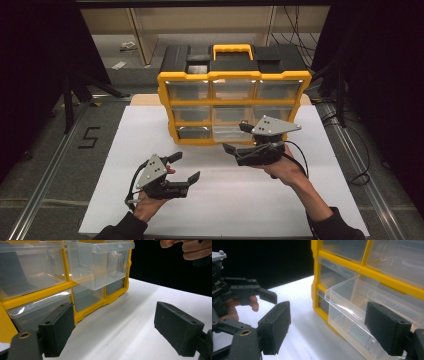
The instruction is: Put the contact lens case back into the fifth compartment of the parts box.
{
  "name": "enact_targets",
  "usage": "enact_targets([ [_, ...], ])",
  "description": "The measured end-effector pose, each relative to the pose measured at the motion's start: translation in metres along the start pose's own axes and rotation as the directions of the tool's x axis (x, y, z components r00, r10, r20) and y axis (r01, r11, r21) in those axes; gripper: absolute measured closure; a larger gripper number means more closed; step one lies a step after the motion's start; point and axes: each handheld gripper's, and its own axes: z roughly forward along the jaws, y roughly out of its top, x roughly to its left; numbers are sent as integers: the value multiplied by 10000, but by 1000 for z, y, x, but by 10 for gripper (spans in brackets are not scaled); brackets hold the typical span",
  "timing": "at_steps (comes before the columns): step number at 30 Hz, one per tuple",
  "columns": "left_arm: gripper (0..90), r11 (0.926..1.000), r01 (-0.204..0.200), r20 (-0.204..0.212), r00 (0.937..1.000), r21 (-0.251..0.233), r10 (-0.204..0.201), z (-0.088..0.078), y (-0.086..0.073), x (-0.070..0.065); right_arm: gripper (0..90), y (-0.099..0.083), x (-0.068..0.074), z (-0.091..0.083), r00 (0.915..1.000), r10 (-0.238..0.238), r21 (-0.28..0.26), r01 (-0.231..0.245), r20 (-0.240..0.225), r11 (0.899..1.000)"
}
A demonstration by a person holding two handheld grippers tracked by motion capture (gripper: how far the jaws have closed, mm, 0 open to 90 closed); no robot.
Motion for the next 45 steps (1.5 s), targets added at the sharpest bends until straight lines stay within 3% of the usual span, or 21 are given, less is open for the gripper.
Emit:
enact_targets([
  [28,164,10000,-8,25,10000,16,8,0,0,0,328,-17,1,12,9994,294,768,-280,-165,9967],
  [45,164,10000,12,6,10000,7,-12,1,0,0,354,-23,0,16,9991,406,946,-394,-105,9947],
])
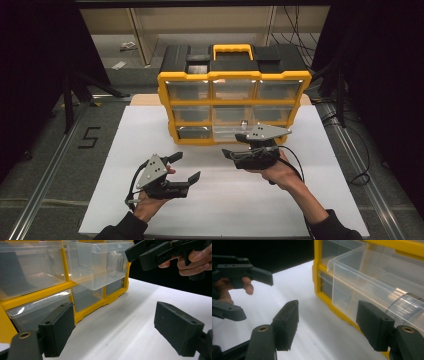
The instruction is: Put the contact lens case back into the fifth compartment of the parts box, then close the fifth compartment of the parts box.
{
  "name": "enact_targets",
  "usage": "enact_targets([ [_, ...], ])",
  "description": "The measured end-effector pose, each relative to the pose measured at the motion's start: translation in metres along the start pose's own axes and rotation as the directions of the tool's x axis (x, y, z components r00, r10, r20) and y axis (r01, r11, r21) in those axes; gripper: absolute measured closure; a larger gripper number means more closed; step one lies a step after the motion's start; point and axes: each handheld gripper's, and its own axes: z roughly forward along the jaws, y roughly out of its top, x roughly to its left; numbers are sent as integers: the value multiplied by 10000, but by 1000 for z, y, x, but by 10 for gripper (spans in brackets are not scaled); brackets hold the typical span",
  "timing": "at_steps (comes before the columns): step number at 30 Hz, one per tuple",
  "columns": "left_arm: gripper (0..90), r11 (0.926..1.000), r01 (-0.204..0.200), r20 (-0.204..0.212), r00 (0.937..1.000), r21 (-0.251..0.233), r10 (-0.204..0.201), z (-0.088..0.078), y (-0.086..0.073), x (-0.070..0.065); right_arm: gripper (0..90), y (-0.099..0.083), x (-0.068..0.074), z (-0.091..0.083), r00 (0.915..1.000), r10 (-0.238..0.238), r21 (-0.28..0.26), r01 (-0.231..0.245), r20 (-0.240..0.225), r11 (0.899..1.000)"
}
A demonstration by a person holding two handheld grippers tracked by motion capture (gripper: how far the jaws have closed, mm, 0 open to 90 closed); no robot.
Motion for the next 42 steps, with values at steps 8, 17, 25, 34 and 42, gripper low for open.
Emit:
enact_targets([
  [8,164,10000,-3,-19,10000,3,3,0,0,0,359,-3,2,4,10000,-13,119,14,-66,9999],
  [17,165,10000,-8,0,10000,13,8,0,0,-1,364,-8,2,12,10000,9,344,-8,-25,9994],
  [25,165,10000,2,20,10000,20,-3,0,0,-1,475,-9,0,14,9997,71,259,-77,214,9996],
  [34,167,10000,16,31,10000,9,-16,0,0,-1,673,-12,-5,19,9981,0,270,-16,611,9996],
  [42,167,10000,58,67,10000,-8,-58,0,0,-1,825,-12,-8,19,9933,-57,118,44,1158,9999],
])
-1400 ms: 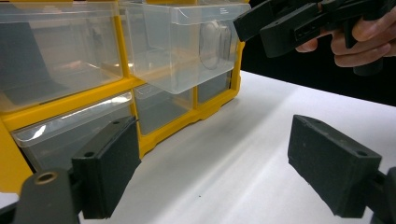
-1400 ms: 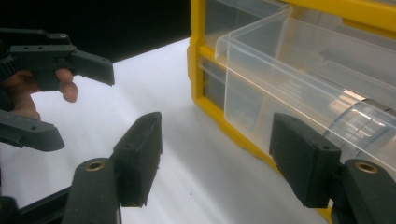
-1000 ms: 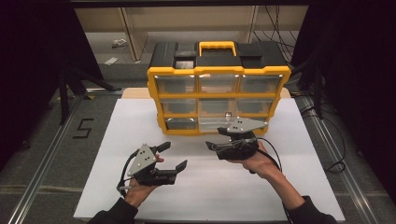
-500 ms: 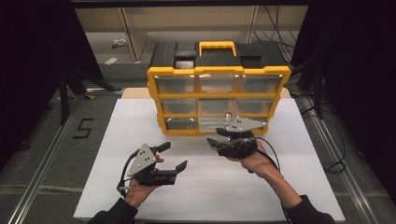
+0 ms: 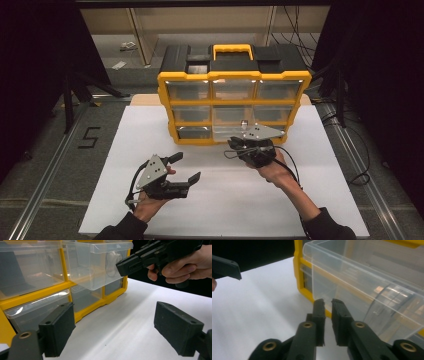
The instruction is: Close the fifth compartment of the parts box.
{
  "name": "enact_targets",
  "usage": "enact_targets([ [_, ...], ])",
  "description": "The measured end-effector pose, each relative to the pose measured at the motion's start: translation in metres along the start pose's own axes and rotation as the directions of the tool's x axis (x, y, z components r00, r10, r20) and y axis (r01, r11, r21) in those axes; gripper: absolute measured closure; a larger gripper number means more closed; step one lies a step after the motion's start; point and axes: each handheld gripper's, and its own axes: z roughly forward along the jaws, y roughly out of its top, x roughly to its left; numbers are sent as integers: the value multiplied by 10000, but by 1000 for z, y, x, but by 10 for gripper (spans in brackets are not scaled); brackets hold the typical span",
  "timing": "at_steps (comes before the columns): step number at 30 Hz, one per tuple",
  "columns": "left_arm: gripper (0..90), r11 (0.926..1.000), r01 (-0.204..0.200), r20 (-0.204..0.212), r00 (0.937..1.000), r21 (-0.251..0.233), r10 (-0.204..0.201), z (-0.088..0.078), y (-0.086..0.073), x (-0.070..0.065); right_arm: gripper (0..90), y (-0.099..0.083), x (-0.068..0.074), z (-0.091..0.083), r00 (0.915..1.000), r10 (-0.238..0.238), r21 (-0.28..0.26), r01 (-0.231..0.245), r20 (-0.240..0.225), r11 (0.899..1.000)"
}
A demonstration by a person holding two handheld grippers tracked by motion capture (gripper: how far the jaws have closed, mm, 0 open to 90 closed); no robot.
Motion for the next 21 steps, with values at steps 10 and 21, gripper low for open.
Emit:
enact_targets([
  [10,168,10000,-21,-14,10000,6,21,0,0,0,900,2,-9,0,9992,136,-188,-129,383,9997],
  [21,168,10000,-23,-25,10000,24,23,1,0,0,900,4,-10,4,9983,49,-290,-32,588,9996],
])
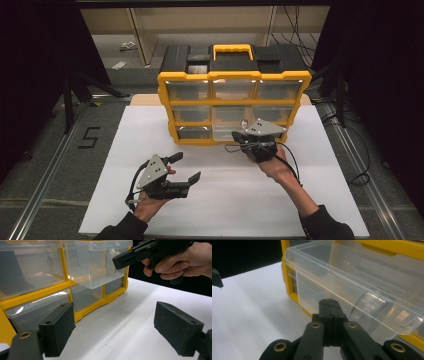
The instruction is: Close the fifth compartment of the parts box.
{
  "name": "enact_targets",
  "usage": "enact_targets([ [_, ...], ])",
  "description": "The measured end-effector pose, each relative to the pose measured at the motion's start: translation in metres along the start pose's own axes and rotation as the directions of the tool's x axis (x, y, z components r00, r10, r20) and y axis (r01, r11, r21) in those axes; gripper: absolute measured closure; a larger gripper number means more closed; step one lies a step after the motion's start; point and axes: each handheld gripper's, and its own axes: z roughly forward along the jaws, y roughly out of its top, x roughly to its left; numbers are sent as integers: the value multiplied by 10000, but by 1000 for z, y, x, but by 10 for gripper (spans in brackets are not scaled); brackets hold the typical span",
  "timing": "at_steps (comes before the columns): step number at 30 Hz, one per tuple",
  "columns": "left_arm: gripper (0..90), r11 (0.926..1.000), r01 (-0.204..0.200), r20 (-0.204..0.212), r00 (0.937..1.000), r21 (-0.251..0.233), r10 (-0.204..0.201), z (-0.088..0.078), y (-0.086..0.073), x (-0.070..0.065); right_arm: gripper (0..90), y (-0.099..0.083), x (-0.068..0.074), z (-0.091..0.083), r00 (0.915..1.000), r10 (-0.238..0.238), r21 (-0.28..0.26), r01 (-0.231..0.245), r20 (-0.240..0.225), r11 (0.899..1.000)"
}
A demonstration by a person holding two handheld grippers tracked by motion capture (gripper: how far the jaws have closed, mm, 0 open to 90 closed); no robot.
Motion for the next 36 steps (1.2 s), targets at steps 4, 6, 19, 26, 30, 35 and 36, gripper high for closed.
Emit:
enact_targets([
  [4,167,10000,-3,-6,10000,-7,3,0,0,1,900,1,-1,2,10000,63,-65,-62,13,10000],
  [6,168,10000,-13,-15,10000,-15,13,-1,0,1,900,2,-1,3,10000,47,-73,-47,27,10000],
  [19,168,10000,-11,-14,10000,-10,11,0,0,1,900,4,-6,9,9997,64,-216,-59,241,9997],
  [26,167,10000,-25,-29,10000,-12,25,-1,0,1,900,5,-10,13,9992,121,-293,-110,389,9995],
  [30,167,10000,-4,-23,10000,12,4,0,0,1,900,5,-12,15,9990,108,-343,-94,429,9994],
  [35,167,10000,24,-42,10000,-10,-24,0,0,1,900,6,-13,17,9987,87,-345,-70,494,9994],
  [36,168,10000,17,-40,10000,-9,-17,0,0,1,900,6,-13,17,9986,80,-358,-62,516,9993],
])
